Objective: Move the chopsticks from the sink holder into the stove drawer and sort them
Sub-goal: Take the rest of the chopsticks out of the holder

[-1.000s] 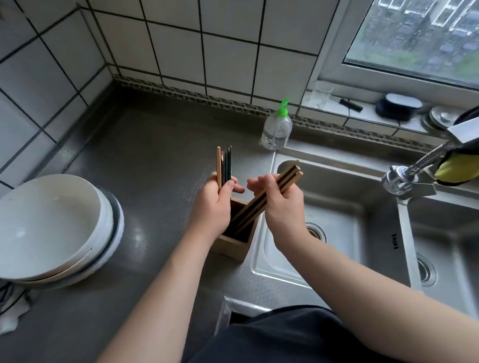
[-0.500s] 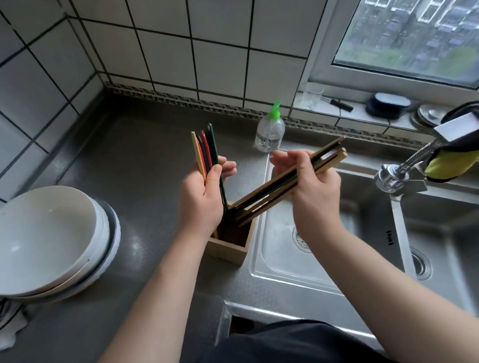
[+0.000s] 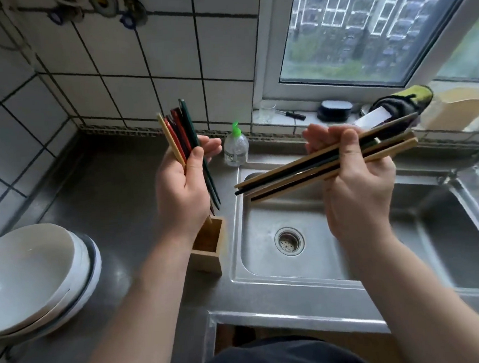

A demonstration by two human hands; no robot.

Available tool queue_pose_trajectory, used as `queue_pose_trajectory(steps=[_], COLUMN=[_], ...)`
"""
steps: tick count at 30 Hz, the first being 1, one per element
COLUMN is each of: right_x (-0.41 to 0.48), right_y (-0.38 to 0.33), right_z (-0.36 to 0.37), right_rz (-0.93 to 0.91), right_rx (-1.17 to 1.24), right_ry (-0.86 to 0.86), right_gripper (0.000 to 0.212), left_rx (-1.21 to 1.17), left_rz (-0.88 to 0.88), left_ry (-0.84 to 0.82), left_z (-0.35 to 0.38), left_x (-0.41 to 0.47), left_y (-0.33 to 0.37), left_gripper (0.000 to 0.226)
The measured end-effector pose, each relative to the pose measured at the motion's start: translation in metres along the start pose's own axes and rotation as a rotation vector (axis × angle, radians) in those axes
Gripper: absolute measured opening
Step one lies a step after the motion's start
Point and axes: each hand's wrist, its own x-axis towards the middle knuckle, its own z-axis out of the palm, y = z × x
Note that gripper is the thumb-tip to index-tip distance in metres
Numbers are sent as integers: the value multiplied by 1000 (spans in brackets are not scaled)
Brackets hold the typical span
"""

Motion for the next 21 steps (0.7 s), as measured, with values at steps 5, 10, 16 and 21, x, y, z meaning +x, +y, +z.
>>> queue_pose_trajectory(steps=[5,10,16,21], right_x=[-23,-65,-137,-201], right_y=[-40,-84,-132,-173], right_z=[-55,-129,-241,-331], right_rz=[-78,-130,-175,-211], right_rx=[-7,-63,-215,-323], right_ry=[71,163,323,499], right_gripper=[21,24,24,27], left_rx=[-47,-83,-147,-184], left_rz=[35,21,10,-56], left_ry=[-105,-277,-455,-657], left_z=[48,99,167,225], left_x=[-34,-99,-208,-308], left_y=[23,47,72,89], left_gripper=[22,22,23,24])
